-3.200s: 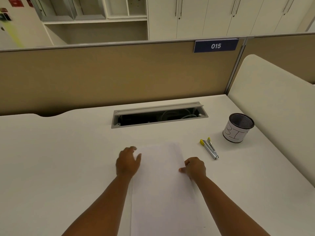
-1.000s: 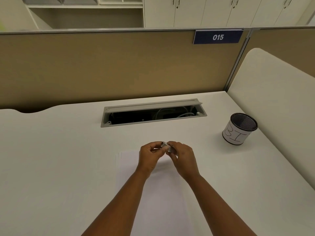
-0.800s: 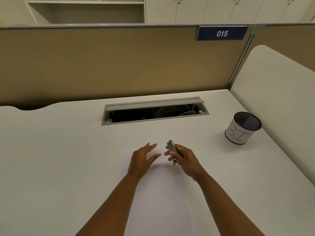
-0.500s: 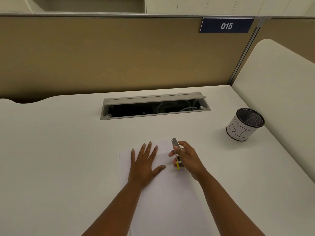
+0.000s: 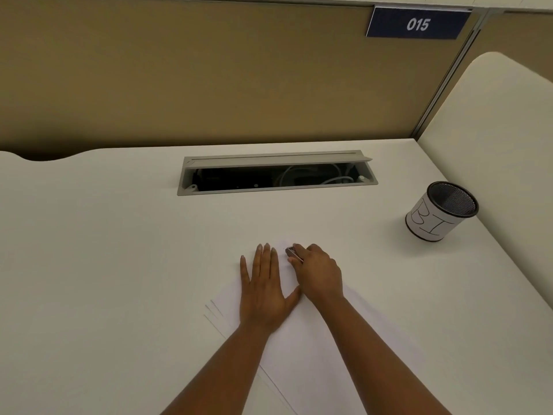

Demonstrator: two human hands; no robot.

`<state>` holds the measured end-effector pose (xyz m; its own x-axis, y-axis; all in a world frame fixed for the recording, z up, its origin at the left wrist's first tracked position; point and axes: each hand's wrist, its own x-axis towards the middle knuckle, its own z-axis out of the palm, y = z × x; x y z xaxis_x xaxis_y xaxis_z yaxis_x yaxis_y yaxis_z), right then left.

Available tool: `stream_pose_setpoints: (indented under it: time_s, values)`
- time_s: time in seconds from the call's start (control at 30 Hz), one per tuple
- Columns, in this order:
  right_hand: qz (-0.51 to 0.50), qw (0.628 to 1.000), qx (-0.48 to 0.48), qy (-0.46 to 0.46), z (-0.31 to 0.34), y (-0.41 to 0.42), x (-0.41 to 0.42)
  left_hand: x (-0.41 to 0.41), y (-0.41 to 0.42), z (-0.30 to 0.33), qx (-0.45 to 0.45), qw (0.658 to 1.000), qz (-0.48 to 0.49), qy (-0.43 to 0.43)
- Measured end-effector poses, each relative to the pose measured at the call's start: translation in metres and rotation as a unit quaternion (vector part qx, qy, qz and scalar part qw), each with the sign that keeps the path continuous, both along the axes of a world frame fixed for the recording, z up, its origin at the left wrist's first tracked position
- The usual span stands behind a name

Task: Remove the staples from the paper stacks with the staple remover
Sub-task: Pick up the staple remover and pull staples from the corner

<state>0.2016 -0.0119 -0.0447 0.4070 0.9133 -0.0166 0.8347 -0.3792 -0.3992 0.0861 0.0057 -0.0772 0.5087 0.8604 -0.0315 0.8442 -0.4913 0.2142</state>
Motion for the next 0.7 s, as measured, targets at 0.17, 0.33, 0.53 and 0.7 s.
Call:
stream_pose_setpoints:
  time_s: [0.17,0.33,0.53,0.7]
  values:
    - [0.037,0.995,-0.033,-0.085,-0.004,0.007,-0.008,0.0,0.002,-0.001,-0.017,1.0,-0.011,0.01]
    - [0.075,0.986,-0.049,-0.141,-0.003,0.012,-0.008,-0.001,0.003,-0.006,-0.017,1.0,-0.014,0.01]
    - [0.158,0.97,-0.053,-0.176,-0.001,0.012,0.004,0.001,0.006,-0.009,-0.01,1.0,-0.012,0.013]
    - [0.191,0.961,-0.058,-0.194,-0.001,0.012,0.005,0.002,0.006,-0.009,-0.012,1.0,-0.012,0.02]
